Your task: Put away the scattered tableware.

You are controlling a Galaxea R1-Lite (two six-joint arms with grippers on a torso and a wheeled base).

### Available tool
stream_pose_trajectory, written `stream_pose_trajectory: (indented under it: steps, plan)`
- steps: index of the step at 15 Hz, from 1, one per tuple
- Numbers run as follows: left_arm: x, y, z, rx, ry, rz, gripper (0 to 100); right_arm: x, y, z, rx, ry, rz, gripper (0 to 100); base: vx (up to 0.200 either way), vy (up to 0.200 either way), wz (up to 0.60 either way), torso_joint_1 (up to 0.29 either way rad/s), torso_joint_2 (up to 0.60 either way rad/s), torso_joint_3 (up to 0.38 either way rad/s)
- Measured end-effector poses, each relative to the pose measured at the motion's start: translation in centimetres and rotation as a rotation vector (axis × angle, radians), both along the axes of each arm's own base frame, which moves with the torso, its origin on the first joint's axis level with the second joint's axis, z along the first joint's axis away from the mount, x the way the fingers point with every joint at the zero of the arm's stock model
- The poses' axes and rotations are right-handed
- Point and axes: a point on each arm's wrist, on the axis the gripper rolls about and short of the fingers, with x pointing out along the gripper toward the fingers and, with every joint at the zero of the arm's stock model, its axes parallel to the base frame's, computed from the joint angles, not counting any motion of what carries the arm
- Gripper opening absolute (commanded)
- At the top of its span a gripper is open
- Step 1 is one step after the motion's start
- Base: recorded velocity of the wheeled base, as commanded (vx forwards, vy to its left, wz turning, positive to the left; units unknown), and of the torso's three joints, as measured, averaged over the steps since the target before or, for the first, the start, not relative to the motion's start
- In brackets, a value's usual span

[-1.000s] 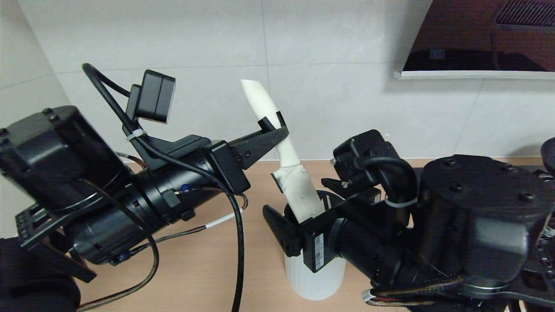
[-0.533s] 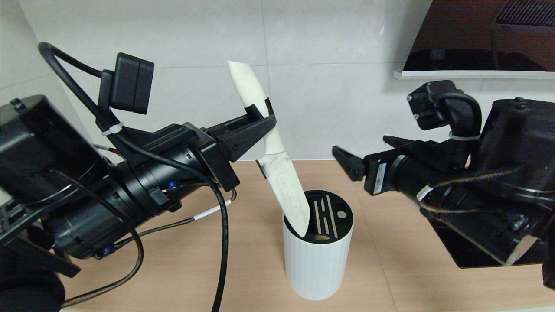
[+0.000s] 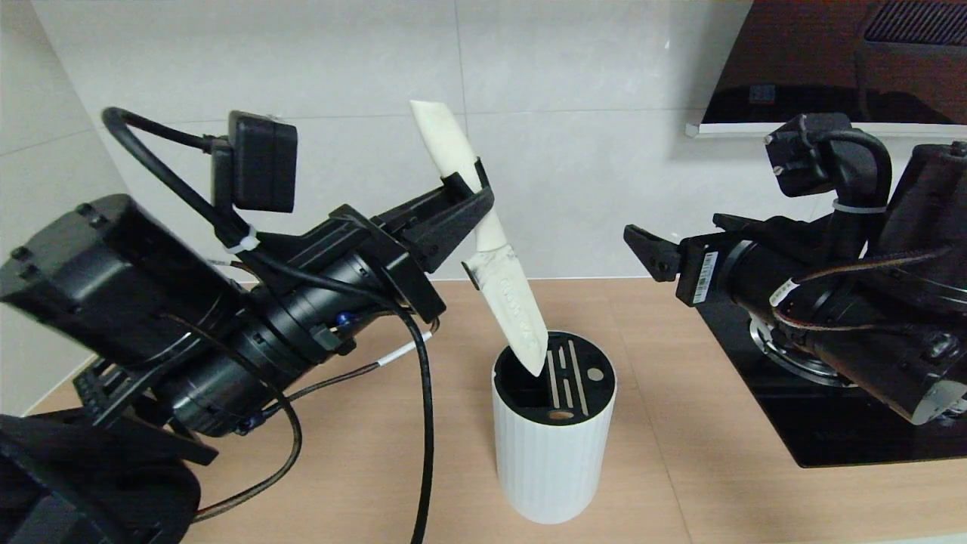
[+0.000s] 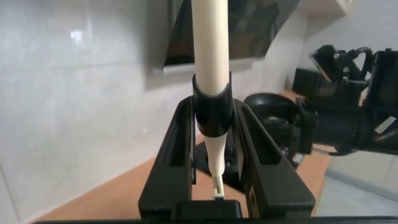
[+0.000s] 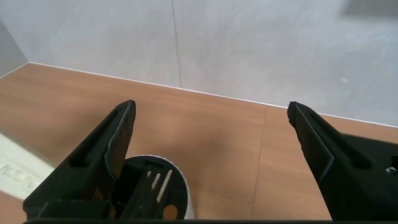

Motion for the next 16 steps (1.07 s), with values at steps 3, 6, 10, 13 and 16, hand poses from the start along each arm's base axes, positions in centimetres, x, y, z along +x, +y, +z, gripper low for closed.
stream_pose_trajectory:
  steps: [3, 6, 10, 13, 16]
  plan:
    - [0.5, -0.4, -1.9, 0.069, 0.020, 0.013, 0, 0.2, -0.3, 0.0, 0.000, -0.001, -0.013, 100, 0.000, 0.000, 0.00, 0.000, 0.00, 0.000]
    - [0.7, -0.8, -3.3, 0.102, 0.062, 0.005, 0, 0.3, -0.4, 0.0, 0.000, -0.001, -0.015, 100, 0.000, 0.000, 0.00, 0.000, 0.00, 0.000]
    - [0.6, -1.3, -4.4, 0.127, 0.093, -0.007, 0, 0.3, -0.4, 0.0, -0.001, 0.000, -0.015, 100, 0.000, 0.000, 0.00, 0.000, 0.00, 0.000]
    - [0.9, -1.6, -5.3, 0.153, 0.103, -0.007, 0, 0.3, -0.4, -0.2, -0.005, 0.004, -0.013, 100, 0.000, 0.000, 0.00, 0.000, 0.00, 0.000]
    - [1.3, -2.1, -6.2, 0.173, 0.125, -0.008, 0, 0.3, -0.4, -0.2, -0.007, 0.006, -0.013, 100, 0.000, 0.000, 0.00, 0.000, 0.00, 0.000]
